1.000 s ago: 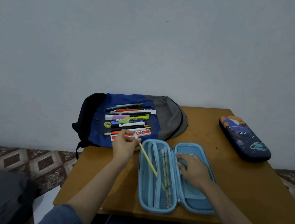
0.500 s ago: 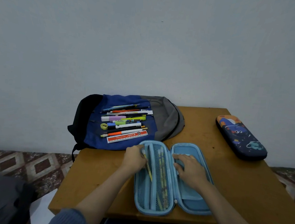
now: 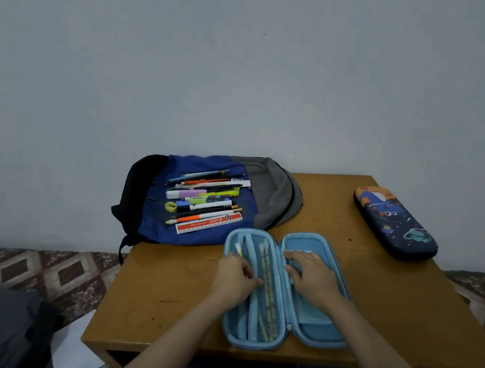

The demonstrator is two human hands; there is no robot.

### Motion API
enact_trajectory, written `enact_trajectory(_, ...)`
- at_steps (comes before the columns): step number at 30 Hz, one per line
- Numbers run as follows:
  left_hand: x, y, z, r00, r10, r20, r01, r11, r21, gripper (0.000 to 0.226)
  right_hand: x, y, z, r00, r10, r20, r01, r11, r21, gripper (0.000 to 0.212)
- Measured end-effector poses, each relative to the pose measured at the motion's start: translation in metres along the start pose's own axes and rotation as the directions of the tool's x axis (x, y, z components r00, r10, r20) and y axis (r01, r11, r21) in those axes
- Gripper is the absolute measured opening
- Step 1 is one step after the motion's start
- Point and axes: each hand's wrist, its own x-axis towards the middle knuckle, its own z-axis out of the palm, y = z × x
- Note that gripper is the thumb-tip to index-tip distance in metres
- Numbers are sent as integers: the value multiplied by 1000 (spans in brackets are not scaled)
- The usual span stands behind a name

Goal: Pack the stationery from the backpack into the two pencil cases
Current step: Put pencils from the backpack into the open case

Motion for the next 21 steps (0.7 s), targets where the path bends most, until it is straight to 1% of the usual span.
enact_trajectory(3,-2,-5,4,998,6,-56,-8,999,-47,31,0,0,0,1000,-1,-8,1,1000,6,37)
enact_trajectory(6,-3,-7,7,998,-21,-63,14,994,-106,22,0,0,0,1000,-3,-9,3,1000,9,37)
enact_trajectory(9,-6,-6,10,997,-68,-21,62,978,-201,15,-1,0,0,1000,0,-7,0,1000,10,37)
enact_trajectory(11,-6,-6,13,996,-91,15,92,959,-268,15,-1,0,-1,1000,4,-2,-4,1000,9,38)
enact_trajectory(16,-4,-7,12,986,-158,55,167,908,-383,14,-1,-1,-1,1000,7,-5,-7,1000,7,38)
enact_trajectory(18,-2,-6,8,983,-154,100,182,884,-431,14,-1,-1,-1,1000,6,-8,-6,1000,-3,38)
enact_trajectory(21,3,-6,1,979,-142,150,198,847,-493,20,-1,-1,-3,1000,-2,-11,1,1000,-10,38)
